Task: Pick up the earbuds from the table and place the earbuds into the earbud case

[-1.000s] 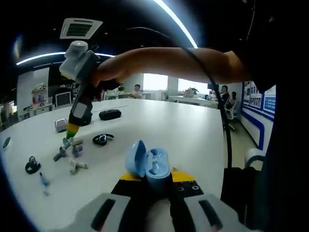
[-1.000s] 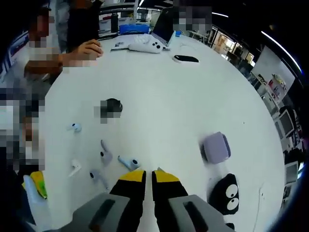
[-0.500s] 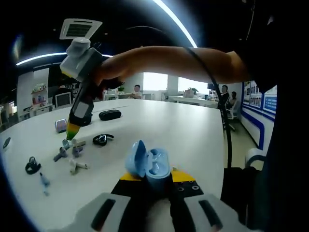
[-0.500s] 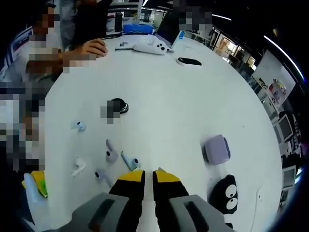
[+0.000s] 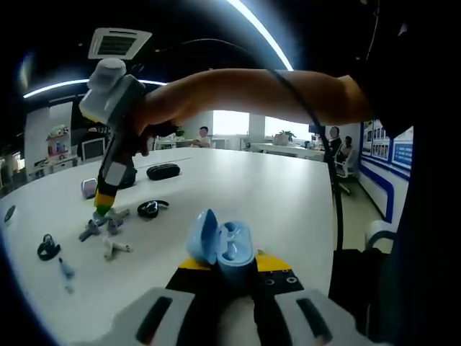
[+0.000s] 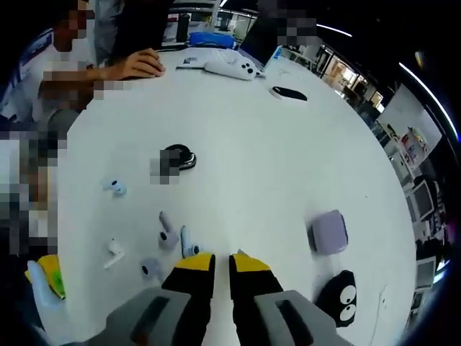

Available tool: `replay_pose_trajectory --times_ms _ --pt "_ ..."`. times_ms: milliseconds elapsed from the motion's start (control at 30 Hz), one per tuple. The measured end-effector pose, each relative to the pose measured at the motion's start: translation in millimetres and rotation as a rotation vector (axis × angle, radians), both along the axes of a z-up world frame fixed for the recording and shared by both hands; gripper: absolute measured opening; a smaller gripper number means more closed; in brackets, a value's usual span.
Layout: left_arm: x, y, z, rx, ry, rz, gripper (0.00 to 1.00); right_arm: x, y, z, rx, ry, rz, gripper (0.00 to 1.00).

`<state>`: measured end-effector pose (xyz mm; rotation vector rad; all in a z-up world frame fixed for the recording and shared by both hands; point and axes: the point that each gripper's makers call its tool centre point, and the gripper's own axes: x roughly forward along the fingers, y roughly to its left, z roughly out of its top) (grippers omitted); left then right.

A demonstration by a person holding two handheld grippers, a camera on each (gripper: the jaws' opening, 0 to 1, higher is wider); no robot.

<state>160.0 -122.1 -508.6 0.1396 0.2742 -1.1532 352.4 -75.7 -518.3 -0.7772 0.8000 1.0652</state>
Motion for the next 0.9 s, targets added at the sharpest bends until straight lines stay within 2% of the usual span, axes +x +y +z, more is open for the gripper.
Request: replay_pose_trajectory --times_ms 300,400,500,667,700,767,900 --pt "0.1 0 0.2 0.003 -0.002 0.001 0.19 -15 -4 0.4 -0.018 0.008 0.03 0.09" --pt "-0.3 0 0.5 0.004 -0.002 0.003 0.19 -22 -4 3.4 -0.017 -0.001 0.08 0.1" --pt "-0.4 0 0.6 0.004 -0.002 0.003 0.19 -26 -4 5.2 -0.015 0.002 0.095 0.11" --pt "-0.4 1 0.4 0.004 -0.002 0.003 0.19 -25 -4 11.7 -0.006 -0.016 0.101 0.11" --pt "-0.4 2 0.3 0.004 -0.002 0.002 0.19 -26 -1 16.8 0.019 -0.018 0.096 0.11" --pt "-0.4 2 0.2 0.003 -0.002 0.002 0.19 -35 9 20.5 0.072 0.023 0.092 0.11" --pt "-0.2 2 -0.1 0.003 -0.001 0.001 0.19 -42 16 18.6 0.081 0.06 0.073 0.13"
